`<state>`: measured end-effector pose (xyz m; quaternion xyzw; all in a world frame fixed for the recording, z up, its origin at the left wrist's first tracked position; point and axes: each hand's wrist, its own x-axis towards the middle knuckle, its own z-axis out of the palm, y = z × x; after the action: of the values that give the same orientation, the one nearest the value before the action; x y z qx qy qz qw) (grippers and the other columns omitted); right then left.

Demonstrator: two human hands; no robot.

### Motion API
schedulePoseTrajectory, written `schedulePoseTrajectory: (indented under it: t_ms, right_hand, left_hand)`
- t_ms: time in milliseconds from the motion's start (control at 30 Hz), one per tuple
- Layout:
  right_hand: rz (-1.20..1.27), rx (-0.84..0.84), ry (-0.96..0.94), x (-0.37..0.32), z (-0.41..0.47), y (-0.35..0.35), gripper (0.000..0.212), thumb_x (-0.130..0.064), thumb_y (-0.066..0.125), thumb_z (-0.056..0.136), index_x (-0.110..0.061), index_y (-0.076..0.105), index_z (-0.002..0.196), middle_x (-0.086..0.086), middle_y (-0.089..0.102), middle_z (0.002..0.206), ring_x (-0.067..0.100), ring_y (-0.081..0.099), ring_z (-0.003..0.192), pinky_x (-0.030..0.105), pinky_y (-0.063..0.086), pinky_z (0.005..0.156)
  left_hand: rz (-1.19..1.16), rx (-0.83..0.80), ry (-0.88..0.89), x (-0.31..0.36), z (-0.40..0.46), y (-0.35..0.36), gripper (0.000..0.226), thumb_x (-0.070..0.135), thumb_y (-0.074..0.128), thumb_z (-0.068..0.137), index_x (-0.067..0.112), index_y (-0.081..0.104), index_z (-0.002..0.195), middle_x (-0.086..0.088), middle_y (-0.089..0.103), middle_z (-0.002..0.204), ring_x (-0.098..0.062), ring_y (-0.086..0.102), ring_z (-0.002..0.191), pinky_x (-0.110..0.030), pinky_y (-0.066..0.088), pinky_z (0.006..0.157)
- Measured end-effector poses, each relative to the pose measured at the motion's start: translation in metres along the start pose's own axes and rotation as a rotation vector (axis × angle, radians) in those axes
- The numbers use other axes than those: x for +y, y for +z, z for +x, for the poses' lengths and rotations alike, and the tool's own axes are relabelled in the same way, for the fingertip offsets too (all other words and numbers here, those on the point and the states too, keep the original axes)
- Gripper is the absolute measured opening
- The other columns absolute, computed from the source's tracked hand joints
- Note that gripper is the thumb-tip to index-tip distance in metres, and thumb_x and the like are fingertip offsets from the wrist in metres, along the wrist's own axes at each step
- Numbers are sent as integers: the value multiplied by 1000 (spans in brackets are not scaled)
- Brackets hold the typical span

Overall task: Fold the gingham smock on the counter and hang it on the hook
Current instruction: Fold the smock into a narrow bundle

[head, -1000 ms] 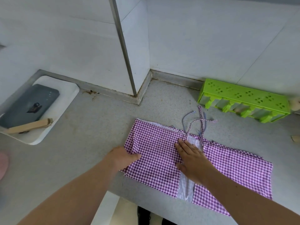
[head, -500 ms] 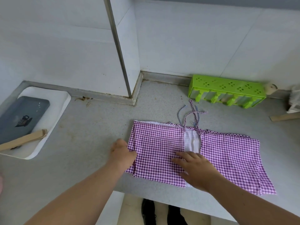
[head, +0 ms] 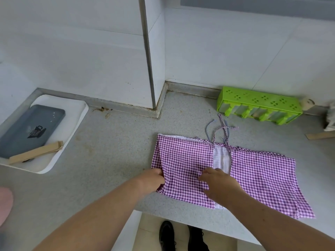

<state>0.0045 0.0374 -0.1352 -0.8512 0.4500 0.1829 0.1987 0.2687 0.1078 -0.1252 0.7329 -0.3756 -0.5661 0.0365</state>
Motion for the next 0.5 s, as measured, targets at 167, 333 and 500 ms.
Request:
schedulePoseTrajectory:
  t_ms: [167,333,500]
  right_hand:
    - [-9,6,14,-4,-1,1,46,-37,68,94,-44,55,137,-19,48,137,11,50,126,36,56,94]
    - [-3,18,14,-6,-1,-2,46,-35,69,93,-43,57,136,-19,49,136,11,51,125,36,55,96]
    - [17,25,7,-4,-1,-1,45,-39,70,92,-44,57,135,-21,48,135,9,50,123,35,55,97]
  left_hand:
    - [-145,-29,-84,4,6,6,11,21,53,107,16,61,105,-4,64,93,-12,55,67,-20,46,59]
    - [85,-190,-1,-3,9,10,45,37,64,101,24,58,144,3,61,136,-18,57,119,-30,40,101]
    - [179,-76,28,-10,8,11,44,47,64,101,22,62,138,8,62,118,-15,59,106,-29,46,96]
